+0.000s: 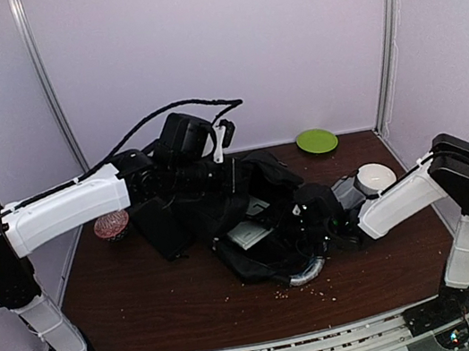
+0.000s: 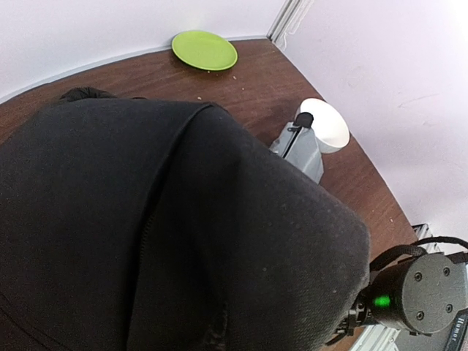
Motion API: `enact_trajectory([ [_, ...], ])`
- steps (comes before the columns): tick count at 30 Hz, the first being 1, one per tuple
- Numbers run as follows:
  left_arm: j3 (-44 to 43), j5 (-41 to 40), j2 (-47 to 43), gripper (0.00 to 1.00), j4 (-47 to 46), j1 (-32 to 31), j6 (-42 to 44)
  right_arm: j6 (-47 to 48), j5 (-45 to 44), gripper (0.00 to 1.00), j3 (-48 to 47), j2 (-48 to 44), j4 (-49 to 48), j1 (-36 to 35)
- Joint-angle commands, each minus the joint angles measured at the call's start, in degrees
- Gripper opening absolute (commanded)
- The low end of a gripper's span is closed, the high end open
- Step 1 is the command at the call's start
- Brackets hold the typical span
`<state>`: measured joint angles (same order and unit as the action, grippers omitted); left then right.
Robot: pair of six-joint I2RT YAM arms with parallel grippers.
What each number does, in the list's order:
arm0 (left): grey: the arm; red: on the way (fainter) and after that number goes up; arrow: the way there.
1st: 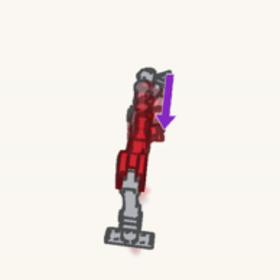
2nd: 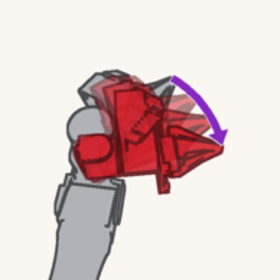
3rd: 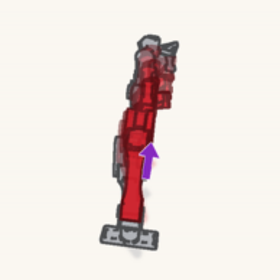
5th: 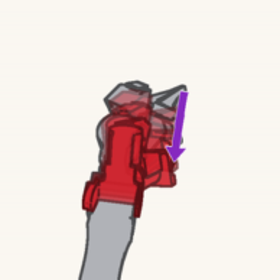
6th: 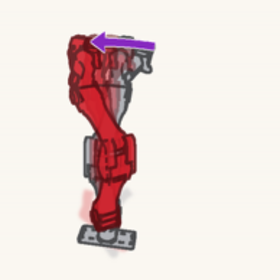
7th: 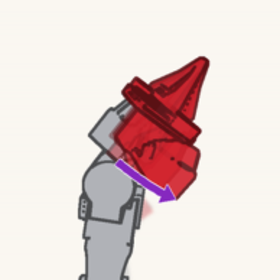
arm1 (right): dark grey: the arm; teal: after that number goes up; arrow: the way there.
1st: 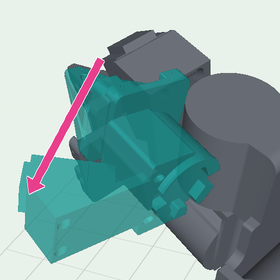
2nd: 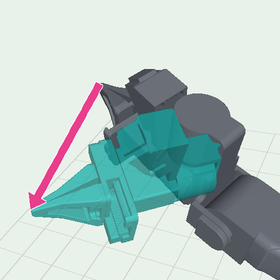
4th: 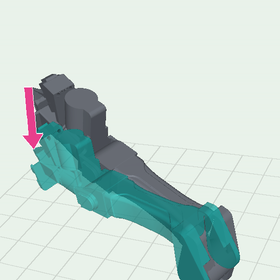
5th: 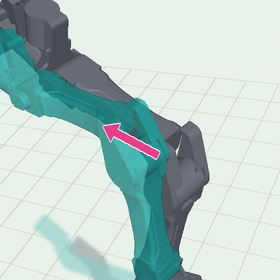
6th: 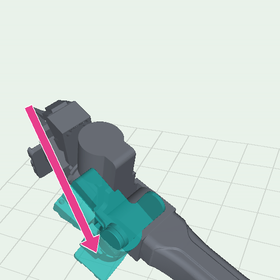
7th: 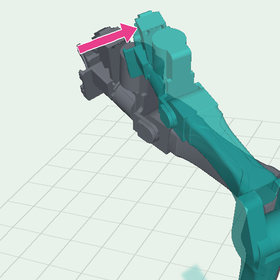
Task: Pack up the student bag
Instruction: Place the book in the student bag.
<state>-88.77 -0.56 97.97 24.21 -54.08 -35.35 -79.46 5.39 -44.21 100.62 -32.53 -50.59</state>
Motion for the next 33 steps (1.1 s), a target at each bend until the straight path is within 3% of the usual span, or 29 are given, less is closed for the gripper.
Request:
enact_trajectory([
  [1,-3.2,3.9,0.1,0.00,-12.1,0.9,-3.4,5.1,-2.2,0.71,-2.7,-1.3,4.5,-0.1],
  [7,-4.2,4.1,0.8,0.00,-11.5,1.0,-3.9,7.9,-3.2,0.70,-6.6,-0.6,9.2,-1.3],
  [19,-4.7,2.8,0.8,0.00,-10.5,1.1,-2.2,13.7,-9.8,0.72,-1.3,-11.4,17.2,-4.1],
  [21,-4.4,3.1,0.7,0.00,-10.7,1.1,-2.2,13.1,-10.1,0.68,0.0,-10.9,15.3,-4.1],
  [26,-3.4,3.9,0.4,0.00,-10.9,1.1,-2.3,10.2,-7.7,0.45,-0.3,-5.3,9.6,-4.1],
  [33,-2.2,4.7,-0.2,0.00,-11.4,1.1,-2.3,5.7,-7.3,0.36,-2.4,2.0,3.2,-4.1],
])
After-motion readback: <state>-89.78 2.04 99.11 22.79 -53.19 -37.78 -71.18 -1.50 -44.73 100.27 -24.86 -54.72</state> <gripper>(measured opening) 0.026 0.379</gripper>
